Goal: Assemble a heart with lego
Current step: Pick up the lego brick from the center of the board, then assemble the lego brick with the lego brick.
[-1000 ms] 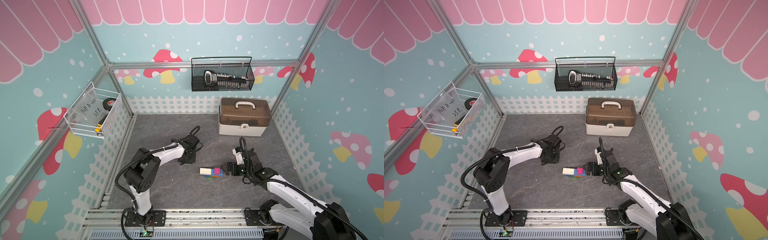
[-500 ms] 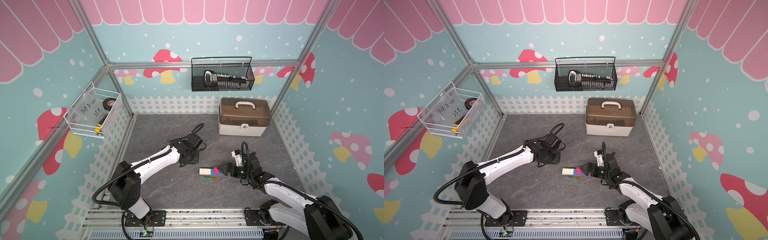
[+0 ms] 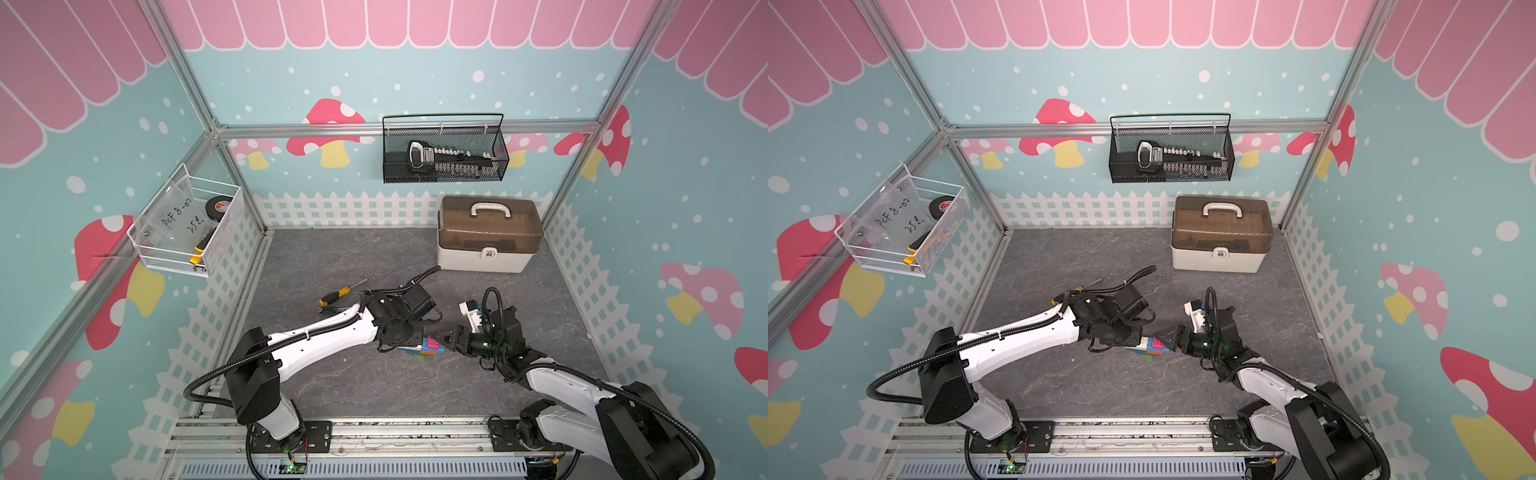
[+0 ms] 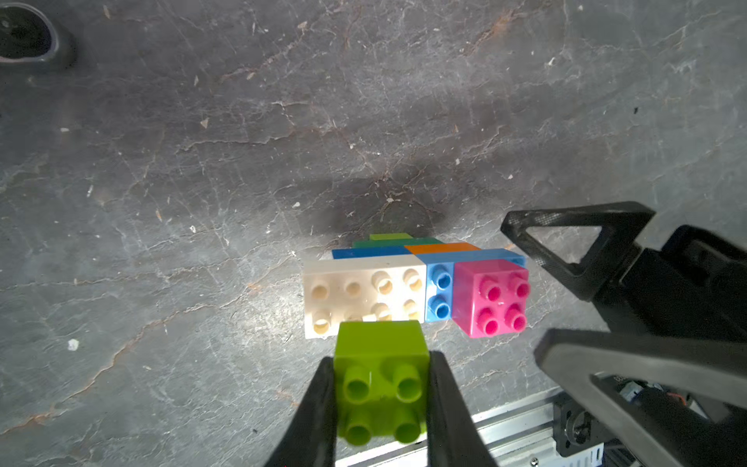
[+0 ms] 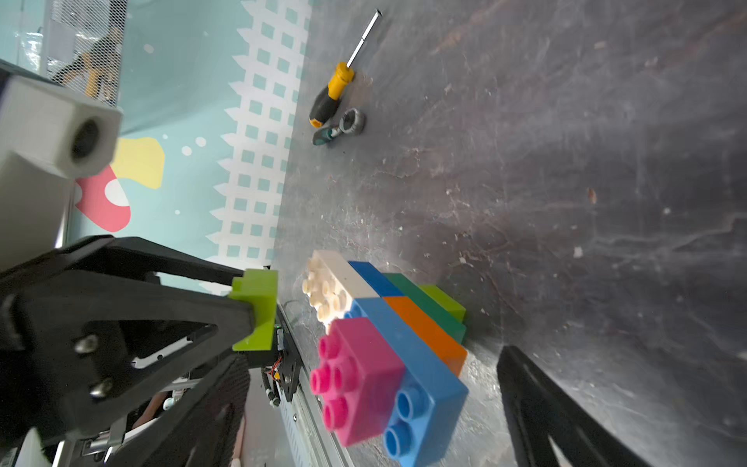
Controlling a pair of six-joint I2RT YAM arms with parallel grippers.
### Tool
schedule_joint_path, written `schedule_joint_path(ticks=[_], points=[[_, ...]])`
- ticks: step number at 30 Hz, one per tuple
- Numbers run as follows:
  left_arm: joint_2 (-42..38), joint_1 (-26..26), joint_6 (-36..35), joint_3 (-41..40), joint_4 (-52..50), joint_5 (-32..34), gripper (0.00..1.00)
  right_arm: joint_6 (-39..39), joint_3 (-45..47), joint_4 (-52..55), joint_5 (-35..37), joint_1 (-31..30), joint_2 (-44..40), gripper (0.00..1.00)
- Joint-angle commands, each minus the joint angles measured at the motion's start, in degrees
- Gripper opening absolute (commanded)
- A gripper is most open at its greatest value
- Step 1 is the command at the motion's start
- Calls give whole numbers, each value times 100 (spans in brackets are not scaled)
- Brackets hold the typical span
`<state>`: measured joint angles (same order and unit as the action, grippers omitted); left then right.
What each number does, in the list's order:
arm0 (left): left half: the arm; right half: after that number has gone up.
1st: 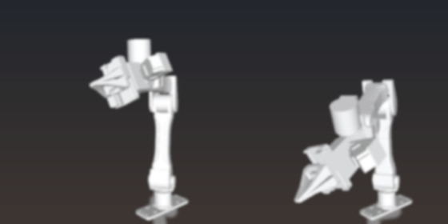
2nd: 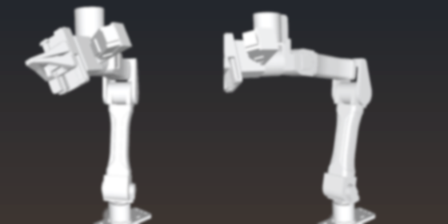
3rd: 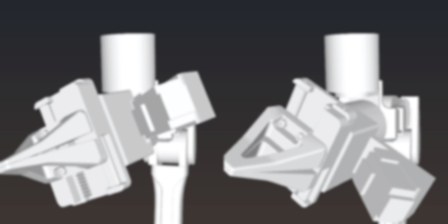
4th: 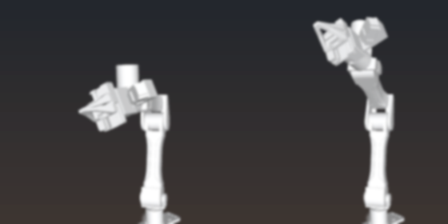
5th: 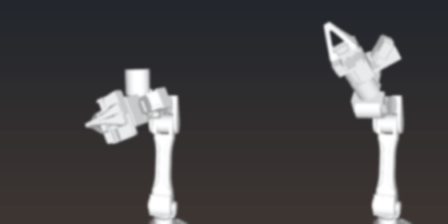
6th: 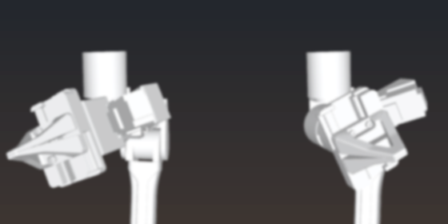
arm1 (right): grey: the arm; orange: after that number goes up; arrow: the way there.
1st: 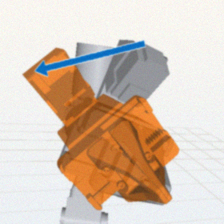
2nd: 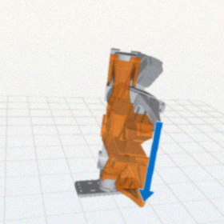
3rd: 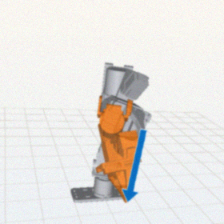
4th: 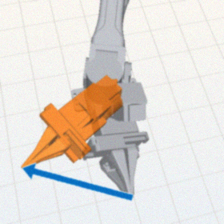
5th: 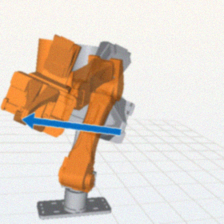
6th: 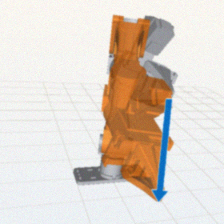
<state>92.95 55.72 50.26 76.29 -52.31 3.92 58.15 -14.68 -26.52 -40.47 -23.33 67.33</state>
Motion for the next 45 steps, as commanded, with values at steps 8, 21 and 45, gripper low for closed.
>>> schedule_joint_path(ticks=[8,21,45], points=[[672,149,170,573,-534,536,20,706,132,-1578,-500,22,865,81],[968,140,-16,757,-552,475,20,697,243,-1752,-708,22,1222,70],[1051,170,403,290,-252,249,14,162,-52,-945,-787,20,1267,64]])
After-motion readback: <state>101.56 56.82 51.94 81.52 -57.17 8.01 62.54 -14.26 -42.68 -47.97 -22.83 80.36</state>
